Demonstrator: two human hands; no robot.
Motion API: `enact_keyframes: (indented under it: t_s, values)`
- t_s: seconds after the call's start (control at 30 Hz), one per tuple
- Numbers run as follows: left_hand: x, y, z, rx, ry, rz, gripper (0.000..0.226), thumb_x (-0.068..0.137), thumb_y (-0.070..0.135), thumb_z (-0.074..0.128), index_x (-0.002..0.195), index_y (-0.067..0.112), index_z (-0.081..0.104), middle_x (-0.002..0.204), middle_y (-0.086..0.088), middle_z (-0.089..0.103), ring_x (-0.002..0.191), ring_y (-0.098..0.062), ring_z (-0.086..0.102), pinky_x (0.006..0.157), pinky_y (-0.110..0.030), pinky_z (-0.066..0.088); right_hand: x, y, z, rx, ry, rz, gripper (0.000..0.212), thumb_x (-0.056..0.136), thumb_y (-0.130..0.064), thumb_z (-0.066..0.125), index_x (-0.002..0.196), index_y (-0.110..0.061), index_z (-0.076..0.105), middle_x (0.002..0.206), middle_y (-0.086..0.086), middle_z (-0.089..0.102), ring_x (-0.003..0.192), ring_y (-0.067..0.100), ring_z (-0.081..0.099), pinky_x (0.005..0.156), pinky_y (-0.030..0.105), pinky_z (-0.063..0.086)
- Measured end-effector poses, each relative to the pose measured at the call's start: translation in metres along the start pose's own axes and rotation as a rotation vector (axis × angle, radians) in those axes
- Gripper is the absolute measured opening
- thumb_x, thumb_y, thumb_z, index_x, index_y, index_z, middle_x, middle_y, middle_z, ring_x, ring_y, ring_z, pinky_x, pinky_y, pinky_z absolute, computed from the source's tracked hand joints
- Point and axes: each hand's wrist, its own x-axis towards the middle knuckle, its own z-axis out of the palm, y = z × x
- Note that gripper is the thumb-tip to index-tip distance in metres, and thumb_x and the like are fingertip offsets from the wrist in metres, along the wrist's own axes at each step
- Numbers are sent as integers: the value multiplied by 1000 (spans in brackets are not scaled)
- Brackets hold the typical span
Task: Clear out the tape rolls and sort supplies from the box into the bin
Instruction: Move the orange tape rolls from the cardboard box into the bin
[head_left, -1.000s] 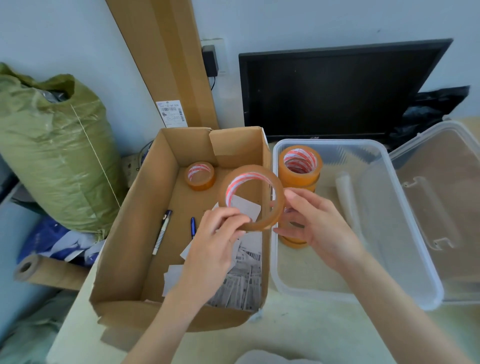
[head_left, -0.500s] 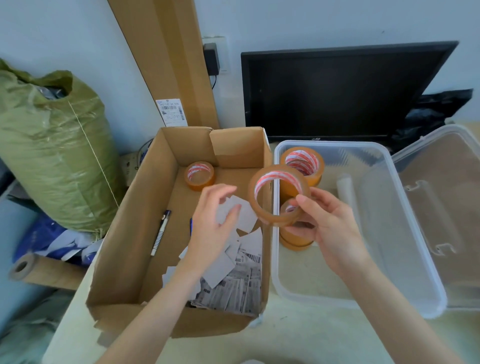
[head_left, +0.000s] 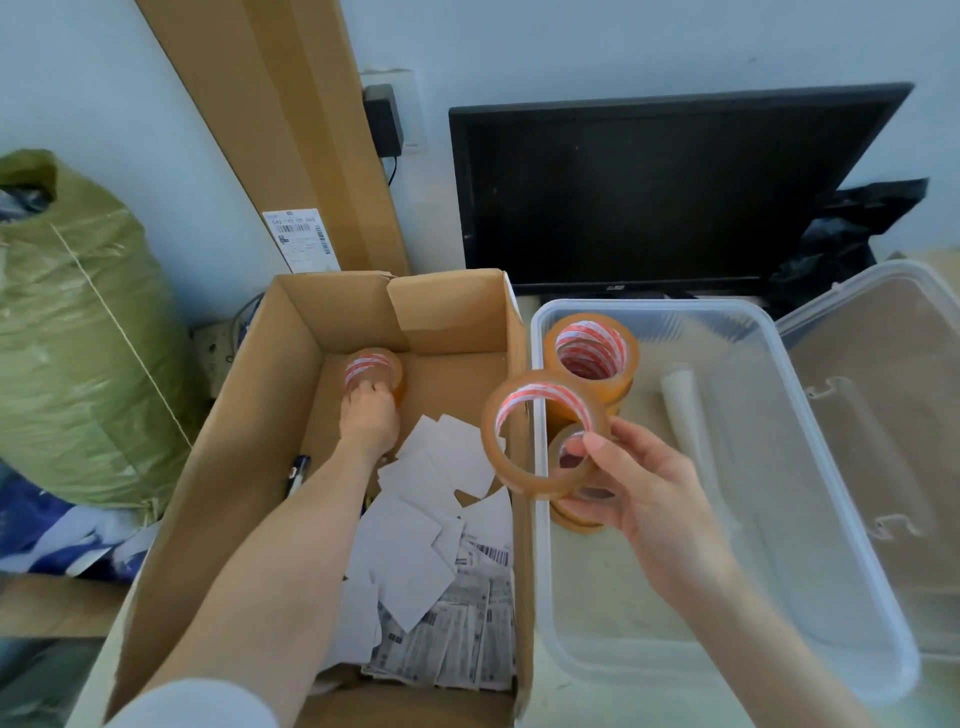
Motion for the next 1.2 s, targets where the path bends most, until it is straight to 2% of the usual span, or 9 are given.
enact_keyframes:
  t_s: [0.2, 0.4, 0.5, 0.6, 0.83, 0.93, 1.0, 1.1, 1.2]
  values:
    - [-20, -8, 14, 27, 91, 127, 44, 90, 4, 54, 133, 6, 46, 132, -14, 52, 115, -30, 54, 94, -35, 50, 0, 2, -4, -1, 5, 26, 20, 91, -13, 59, 107, -5, 67, 99, 19, 66, 86, 33, 61, 65, 37, 57]
    - [-68, 15, -25, -688, 302, 52, 32, 95, 17, 56, 124, 5, 58, 124, -12, 58, 113, -26, 55, 98, -39, 47, -2, -8, -14, -13, -23, -15, 18, 95, -13, 55, 106, -4, 66, 101, 22, 69, 84, 30, 70, 66, 35, 57]
    - [-121, 41, -54, -966, 326, 89, 14, 96, 17, 54, 105, 9, 62, 99, -6, 58, 89, -11, 54, 76, -23, 41, -2, -13, -26, -40, -19, -19, 20, 96, -16, 54, 108, -5, 65, 99, 18, 72, 86, 29, 70, 71, 39, 58]
    - [-167, 58, -70, -1148, 305, 113, 13, 97, 22, 51, 106, 18, 60, 98, 3, 60, 91, -2, 55, 75, -11, 38, 3, -16, -41, -117, 22, -27, 17, 96, -15, 54, 94, -3, 66, 91, 12, 70, 80, 23, 68, 67, 37, 60]
    - [-223, 84, -72, -1555, 159, 105, 12, 93, 29, 51, 100, 29, 61, 94, 13, 68, 93, 4, 60, 83, -19, 43, 32, -5, -67, -591, 111, -89, 24, 96, -13, 53, 72, -6, 57, 70, 9, 54, 66, 18, 55, 67, 38, 58]
    - [-232, 90, -70, -1754, 108, 48, 34, 88, 33, 53, 119, 23, 60, 113, 9, 68, 113, -6, 59, 97, -29, 43, 44, 1, -69, -951, 118, -131, 31, 96, -19, 48, 70, -2, 54, 64, 7, 54, 64, 21, 49, 62, 34, 45]
    - [-238, 94, -70, -1921, 74, 21, 43, 86, 29, 53, 127, 16, 55, 119, 4, 67, 117, -13, 59, 98, -29, 46, 49, 4, -67, -1019, 117, -130, 35, 98, -19, 43, 64, -8, 46, 64, 5, 51, 63, 22, 45, 57, 33, 35]
    - [-244, 101, -68, -2104, 14, 5, 39, 85, 24, 51, 122, 16, 57, 118, 3, 68, 116, -15, 60, 99, -30, 47, 57, 14, -68, -1067, 116, -113, 30, 101, -25, 37, 78, -10, 49, 80, 10, 57, 78, 28, 53, 65, 33, 39]
    - [-247, 102, -63, -2240, -43, -65, 35, 88, 23, 48, 122, 17, 57, 123, -3, 65, 118, -19, 59, 103, -36, 43, 56, 23, -71, -1046, 39, -38, 40, 102, -40, 36, 128, -11, 44, 118, 9, 59, 112, 30, 56, 95, 37, 44]
